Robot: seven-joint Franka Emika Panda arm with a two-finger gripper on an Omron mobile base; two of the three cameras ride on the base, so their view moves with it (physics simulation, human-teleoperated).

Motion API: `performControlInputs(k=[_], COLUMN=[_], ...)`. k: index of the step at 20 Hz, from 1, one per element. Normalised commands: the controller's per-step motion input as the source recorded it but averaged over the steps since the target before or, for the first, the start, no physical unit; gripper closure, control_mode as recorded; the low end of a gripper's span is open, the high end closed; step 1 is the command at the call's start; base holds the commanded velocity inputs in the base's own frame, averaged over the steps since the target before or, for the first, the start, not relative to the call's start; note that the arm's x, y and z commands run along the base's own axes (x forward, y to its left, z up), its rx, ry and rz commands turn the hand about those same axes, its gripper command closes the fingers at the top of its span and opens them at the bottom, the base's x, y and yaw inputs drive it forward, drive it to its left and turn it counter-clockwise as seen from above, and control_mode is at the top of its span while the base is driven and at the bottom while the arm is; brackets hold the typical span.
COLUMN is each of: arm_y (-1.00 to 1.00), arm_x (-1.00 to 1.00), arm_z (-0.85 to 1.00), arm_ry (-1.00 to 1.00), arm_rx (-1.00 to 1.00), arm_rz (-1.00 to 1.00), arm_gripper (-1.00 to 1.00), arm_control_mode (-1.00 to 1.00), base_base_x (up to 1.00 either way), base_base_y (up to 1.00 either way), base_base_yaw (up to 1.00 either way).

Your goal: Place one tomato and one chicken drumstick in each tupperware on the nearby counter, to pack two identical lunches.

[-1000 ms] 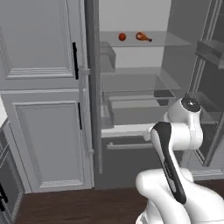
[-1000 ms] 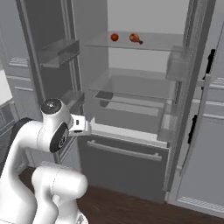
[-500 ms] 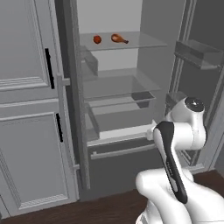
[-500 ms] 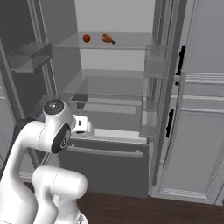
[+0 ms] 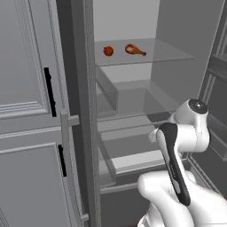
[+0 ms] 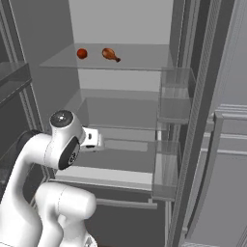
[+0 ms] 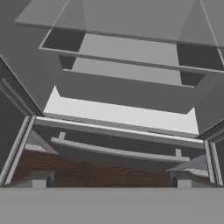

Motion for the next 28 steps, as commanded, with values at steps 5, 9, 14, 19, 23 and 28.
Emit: performControlInputs(k=[5,9,14,19,23,28], arm_y=[0.00,0.00,0.00,0.01,0.04,0.00], arm_x=[0.17,0.31,0.47,0.50,0.28,0.44], arm_z=[0.53,1.00,0.95,0.91,0.58,0.68], arm_ry=[-0.28,-0.35,-0.11,-0.03,-0.06,-0.04], arm_rx=[0.00,-0.04,0.00,0.00,0.00,0.00], arm_rz=[0.00,0.00,0.00,0.00,-0.02,0.00], arm_gripper=[-1.00,-1.00,-1.00,-1.00,-1.00,-1.00], arm_control_mode=[-1.00,-1.00,-1.00,-1.00,-1.00,-1.00], base_base_x=[0.00,0.00,0.00,0.00,0.00,0.00], base_base_y=[0.00,0.00,0.00,0.00,0.00,0.00], base_base_yaw=[0.00,0.00,0.00,0.00,0.00,0.00])
